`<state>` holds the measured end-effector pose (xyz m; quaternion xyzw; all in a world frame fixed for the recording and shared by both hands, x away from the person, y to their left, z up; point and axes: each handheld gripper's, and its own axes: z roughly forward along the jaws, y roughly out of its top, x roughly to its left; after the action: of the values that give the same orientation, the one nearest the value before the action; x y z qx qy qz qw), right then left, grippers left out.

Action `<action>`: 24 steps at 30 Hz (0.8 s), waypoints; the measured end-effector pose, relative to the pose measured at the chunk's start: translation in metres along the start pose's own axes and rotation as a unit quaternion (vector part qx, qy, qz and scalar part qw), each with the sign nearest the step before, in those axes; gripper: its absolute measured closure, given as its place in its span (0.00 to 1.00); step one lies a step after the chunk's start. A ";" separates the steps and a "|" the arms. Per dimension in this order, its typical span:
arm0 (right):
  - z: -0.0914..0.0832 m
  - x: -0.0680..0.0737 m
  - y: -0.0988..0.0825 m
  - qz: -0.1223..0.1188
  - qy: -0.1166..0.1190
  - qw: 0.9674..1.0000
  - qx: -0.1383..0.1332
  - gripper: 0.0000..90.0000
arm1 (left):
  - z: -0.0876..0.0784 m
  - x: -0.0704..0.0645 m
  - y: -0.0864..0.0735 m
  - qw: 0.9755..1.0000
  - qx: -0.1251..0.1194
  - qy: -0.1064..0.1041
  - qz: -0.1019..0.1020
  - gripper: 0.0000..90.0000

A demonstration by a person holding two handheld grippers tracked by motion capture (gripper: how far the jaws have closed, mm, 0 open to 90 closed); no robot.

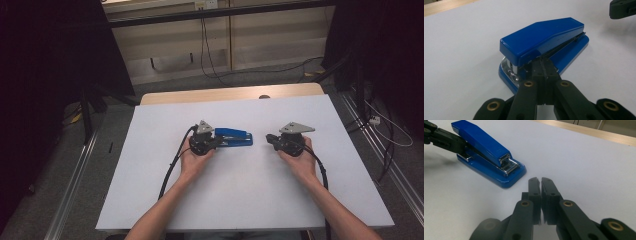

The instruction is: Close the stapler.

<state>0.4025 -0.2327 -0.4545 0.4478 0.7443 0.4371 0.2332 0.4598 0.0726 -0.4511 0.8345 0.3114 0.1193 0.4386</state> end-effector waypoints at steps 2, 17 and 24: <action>0.000 -0.001 -0.001 -0.002 -0.003 1.000 0.002 0.95 | 0.000 0.002 0.001 1.000 0.002 -0.007 -0.005 0.99; -0.006 0.001 0.002 0.009 0.006 1.000 -0.014 0.75 | -0.014 -0.001 0.003 1.000 -0.011 -0.026 -0.011 0.88; -0.009 -0.002 0.002 0.027 0.000 0.999 -0.017 0.48 | -0.026 0.000 0.006 0.998 -0.052 -0.014 -0.019 0.60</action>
<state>0.3980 -0.2376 -0.4485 0.4639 0.7244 0.4559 0.2286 0.4500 0.0870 -0.4314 0.8060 0.3143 0.1154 0.4881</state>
